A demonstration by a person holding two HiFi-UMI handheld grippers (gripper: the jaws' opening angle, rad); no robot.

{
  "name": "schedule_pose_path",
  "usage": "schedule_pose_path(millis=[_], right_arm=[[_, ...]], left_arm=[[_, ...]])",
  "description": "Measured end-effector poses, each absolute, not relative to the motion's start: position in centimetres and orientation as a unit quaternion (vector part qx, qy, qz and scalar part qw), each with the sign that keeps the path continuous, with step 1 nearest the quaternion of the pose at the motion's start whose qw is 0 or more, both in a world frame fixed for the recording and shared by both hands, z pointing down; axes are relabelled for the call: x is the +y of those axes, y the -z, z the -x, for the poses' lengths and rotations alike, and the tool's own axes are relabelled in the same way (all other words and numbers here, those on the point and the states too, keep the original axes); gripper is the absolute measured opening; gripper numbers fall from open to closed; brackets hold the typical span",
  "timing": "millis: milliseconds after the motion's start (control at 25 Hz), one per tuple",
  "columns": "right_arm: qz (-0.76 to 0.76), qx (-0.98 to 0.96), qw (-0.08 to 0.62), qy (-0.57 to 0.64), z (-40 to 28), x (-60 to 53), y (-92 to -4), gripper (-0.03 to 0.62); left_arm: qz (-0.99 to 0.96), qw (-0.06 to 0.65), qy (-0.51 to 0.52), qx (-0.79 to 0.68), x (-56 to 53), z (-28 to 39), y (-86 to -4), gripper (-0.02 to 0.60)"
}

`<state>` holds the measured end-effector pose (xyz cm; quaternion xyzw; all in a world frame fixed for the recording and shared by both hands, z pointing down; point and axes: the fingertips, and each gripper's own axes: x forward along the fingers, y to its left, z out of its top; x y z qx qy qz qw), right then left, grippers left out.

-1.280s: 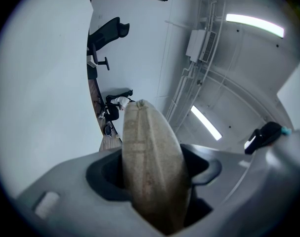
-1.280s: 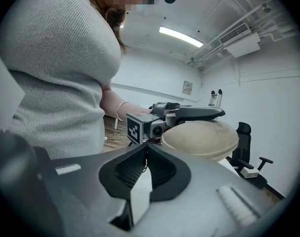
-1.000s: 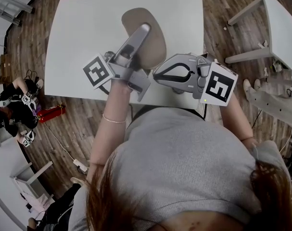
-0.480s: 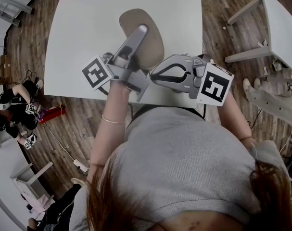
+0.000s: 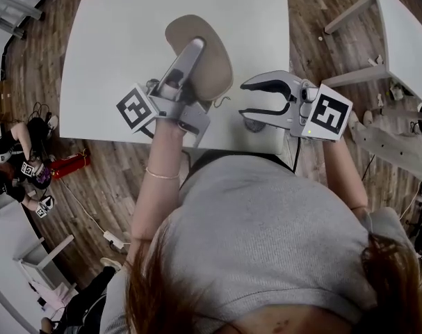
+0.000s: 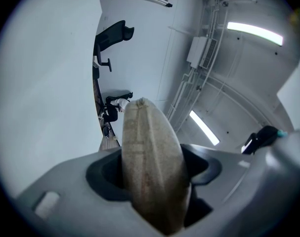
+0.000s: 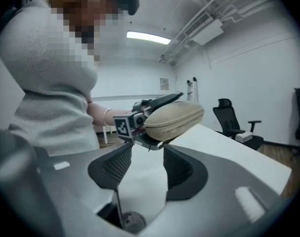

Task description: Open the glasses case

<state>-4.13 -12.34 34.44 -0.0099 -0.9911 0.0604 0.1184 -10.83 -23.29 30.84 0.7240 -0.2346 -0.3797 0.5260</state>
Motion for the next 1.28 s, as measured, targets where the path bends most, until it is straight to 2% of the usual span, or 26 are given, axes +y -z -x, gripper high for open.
schedule_pose_path(millis=[40,240,440,560,840,1160,1280], right_arm=[[-0.004,-0.991,0.111,-0.078,3.8,-13.1,-34.6,0.227],[-0.067,-0.972,-0.01,-0.225,3.7,-17.2,-33.2,0.308],[-0.043,-0.932,-0.07,-0.353,3.8,-19.1,-33.7,0.332],[-0.048,-0.921,-0.065,-0.381,4.6,-18.9,-35.5,0.334],[-0.044,-0.9,0.004,-0.433,7.2,-15.9,-41.1,0.345],[-0.028,-0.857,0.014,-0.514,8.3,-15.1,-42.2,0.307],[-0.034,-0.856,0.009,-0.516,8.4,-15.2,-42.2,0.304]], left_arm=[[-0.726,0.524,0.377,-0.235,-23.2,10.8,-30.9,0.311],[-0.743,0.528,0.351,-0.216,-22.4,9.8,-31.5,0.311],[-0.751,0.539,0.321,-0.205,-20.9,8.3,-33.6,0.311],[-0.751,0.544,0.3,-0.225,-20.6,8.2,-35.9,0.311],[-0.723,0.582,0.284,-0.241,-19.6,8.7,-40.8,0.308],[-0.757,0.542,0.252,-0.263,-20.1,9.5,-40.7,0.311],[-0.781,0.512,0.218,-0.283,-20.5,9.5,-40.7,0.333]])
